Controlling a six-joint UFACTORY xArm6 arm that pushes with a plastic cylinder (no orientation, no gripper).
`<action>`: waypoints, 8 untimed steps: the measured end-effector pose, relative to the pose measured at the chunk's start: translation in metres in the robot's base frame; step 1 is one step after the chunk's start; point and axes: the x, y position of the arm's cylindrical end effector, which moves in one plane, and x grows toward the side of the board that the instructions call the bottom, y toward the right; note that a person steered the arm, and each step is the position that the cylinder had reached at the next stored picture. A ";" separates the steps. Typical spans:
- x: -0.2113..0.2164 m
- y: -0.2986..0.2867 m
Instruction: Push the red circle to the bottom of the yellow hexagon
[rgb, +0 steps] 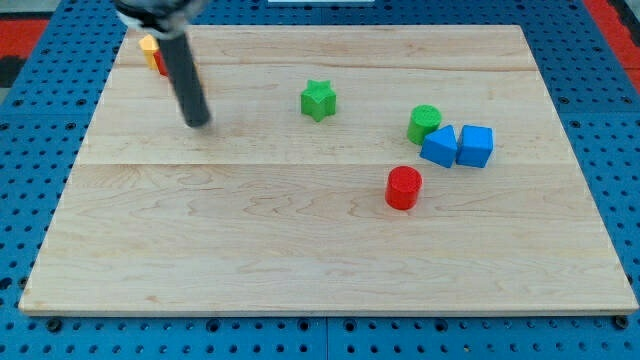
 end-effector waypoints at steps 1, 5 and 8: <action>0.037 0.106; 0.108 0.209; 0.120 0.083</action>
